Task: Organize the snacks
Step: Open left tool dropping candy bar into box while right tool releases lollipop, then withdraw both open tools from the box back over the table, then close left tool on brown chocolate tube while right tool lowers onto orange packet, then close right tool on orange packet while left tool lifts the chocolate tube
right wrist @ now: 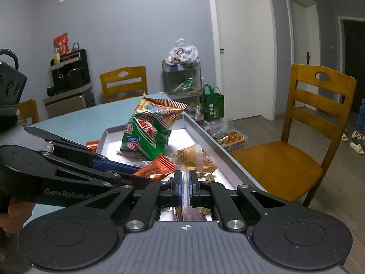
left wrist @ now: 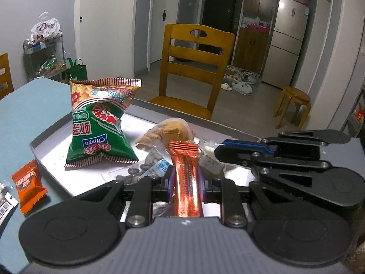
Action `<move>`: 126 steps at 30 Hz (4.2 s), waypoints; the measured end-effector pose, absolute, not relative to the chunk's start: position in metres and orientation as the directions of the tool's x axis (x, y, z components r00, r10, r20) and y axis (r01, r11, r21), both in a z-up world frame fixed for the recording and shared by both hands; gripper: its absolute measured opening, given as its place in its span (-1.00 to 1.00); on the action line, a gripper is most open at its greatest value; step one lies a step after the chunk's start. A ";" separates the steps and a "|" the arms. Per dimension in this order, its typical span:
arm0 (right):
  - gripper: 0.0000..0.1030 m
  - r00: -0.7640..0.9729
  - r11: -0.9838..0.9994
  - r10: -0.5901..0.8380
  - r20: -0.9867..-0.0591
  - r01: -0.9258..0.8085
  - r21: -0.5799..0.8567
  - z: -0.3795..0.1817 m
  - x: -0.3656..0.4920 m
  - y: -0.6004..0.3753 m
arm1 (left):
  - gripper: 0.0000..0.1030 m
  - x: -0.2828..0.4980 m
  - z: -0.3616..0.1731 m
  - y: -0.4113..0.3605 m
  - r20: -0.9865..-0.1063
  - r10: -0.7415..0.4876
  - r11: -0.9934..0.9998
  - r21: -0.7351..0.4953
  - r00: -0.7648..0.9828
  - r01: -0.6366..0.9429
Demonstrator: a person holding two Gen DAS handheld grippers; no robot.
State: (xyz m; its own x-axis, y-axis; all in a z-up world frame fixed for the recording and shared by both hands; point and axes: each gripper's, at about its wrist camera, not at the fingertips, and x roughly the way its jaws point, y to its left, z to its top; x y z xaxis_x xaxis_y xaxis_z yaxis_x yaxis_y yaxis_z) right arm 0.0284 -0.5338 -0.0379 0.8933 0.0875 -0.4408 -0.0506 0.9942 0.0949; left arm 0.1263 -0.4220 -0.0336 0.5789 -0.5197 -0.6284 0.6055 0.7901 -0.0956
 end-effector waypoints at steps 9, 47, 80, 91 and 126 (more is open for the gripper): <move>-0.79 0.895 0.994 0.071 -0.440 -0.029 0.103 -0.040 0.032 -0.536 | -0.65 0.125 -0.036 -0.422 -0.631 -0.510 0.792 -0.080 0.584 0.605; 1.00 0.957 0.993 0.059 -0.284 -0.084 -0.077 -0.003 0.024 -0.427 | 0.79 0.090 -0.001 -0.221 -0.532 -0.185 0.970 0.035 0.826 0.240; 0.97 0.822 0.969 0.186 -0.538 -0.245 -0.039 0.000 0.094 -0.321 | 0.10 0.127 -0.060 -0.168 -0.622 -0.183 0.970 0.014 0.762 0.244; 0.52 0.787 0.988 0.118 -0.606 -0.157 -0.012 -0.015 0.148 -0.306 | -0.56 0.131 -0.067 -0.167 -0.645 -0.208 0.969 -0.033 0.736 0.246; -0.27 0.758 0.987 0.103 -0.644 -0.160 -0.030 -0.049 0.157 -0.298 | -0.56 0.130 -0.072 -0.159 -0.618 -0.243 0.966 -0.080 0.748 0.247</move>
